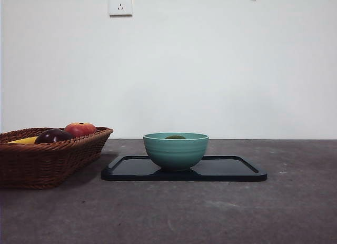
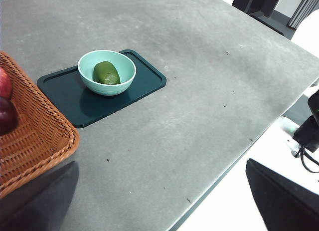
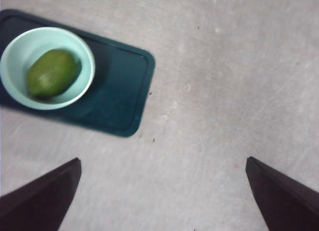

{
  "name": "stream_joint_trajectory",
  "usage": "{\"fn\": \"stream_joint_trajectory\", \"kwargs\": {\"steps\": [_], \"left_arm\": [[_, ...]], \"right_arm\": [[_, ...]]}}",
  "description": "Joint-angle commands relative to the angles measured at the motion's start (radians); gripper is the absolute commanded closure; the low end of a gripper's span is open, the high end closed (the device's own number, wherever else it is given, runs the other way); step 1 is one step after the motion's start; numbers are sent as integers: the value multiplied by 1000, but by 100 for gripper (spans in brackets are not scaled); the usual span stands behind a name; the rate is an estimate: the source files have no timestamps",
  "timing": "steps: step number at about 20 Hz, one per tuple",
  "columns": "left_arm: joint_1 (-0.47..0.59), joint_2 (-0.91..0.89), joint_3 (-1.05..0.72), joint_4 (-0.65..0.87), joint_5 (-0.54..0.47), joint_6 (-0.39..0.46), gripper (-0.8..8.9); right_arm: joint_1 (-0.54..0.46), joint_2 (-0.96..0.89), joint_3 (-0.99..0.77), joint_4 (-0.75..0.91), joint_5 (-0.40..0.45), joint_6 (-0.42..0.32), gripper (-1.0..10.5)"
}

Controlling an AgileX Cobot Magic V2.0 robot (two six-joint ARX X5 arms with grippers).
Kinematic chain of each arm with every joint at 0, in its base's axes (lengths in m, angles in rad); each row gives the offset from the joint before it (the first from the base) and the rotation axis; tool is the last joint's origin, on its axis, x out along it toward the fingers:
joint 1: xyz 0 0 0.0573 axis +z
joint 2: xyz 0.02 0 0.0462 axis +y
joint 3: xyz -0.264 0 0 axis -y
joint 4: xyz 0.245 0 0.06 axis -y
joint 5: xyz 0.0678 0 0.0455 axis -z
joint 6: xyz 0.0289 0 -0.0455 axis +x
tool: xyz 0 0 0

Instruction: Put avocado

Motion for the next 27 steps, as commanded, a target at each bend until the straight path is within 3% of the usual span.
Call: {"fn": "stream_joint_trajectory", "kwargs": {"steps": [1,6,10,16,23,27], "left_arm": [[-10,3,11,12,-3,2,221],[-10,3,11,12,-3,2,221],[-10,3,11,12,-3,2,221],[-10,3,11,14,-3,3,221],[-10,3,11,41,-3,-6,221],[-10,3,11,42,-3,-6,224]], "right_arm": [[65,-78,-34,-3,4,-5,398],[182,-356,-285,47,0,12,398],[274,-607,-554,142,1,129,398],[301,-884,-867,302,-9,180,398],[301,-921,-894,338,-17,152,408],[301,-921,-894,367,-86,115,408]]}}
